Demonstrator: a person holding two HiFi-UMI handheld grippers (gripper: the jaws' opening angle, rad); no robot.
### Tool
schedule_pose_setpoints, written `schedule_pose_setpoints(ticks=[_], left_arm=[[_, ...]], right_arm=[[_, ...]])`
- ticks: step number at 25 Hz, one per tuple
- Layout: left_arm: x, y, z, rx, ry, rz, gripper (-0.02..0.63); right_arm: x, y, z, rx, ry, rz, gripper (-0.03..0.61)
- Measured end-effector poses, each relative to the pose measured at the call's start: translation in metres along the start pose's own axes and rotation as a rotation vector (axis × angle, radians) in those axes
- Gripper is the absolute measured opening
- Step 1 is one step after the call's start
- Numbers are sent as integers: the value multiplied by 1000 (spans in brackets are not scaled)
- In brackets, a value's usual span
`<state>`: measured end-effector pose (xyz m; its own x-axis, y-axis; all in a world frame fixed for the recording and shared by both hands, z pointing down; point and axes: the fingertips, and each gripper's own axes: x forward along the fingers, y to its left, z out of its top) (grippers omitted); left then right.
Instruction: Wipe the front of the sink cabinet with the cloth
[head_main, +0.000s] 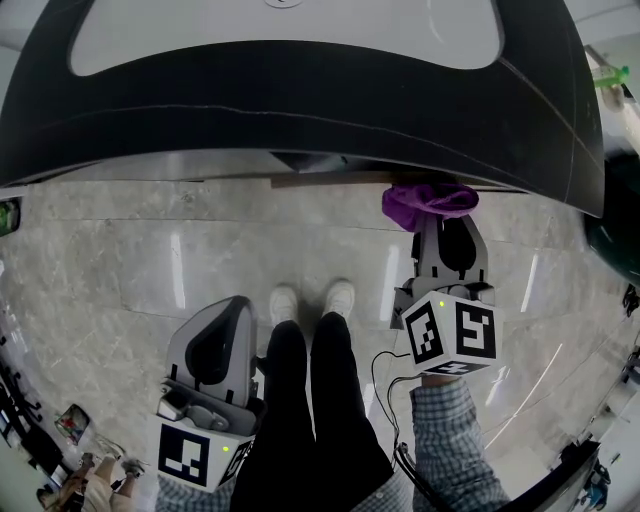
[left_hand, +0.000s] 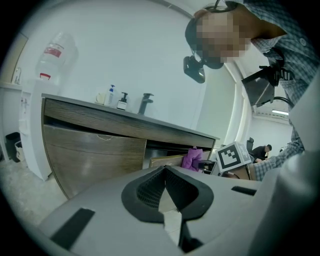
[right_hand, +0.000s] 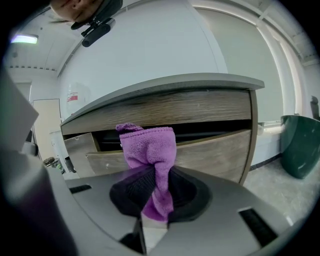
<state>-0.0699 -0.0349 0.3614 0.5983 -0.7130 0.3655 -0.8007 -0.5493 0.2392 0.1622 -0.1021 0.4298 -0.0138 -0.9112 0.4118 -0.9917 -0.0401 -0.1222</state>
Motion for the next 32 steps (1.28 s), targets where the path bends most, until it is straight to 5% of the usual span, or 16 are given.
schedule_pose_setpoints(ticks=[18,32], left_arm=[[-25,27,-14,-63,-4,87,11],[-31,40,-19,-45,-26,101,11]], right_arm=[[17,117,-26,-40,18,184,74],[31,156,-55,-156,56,257,75]])
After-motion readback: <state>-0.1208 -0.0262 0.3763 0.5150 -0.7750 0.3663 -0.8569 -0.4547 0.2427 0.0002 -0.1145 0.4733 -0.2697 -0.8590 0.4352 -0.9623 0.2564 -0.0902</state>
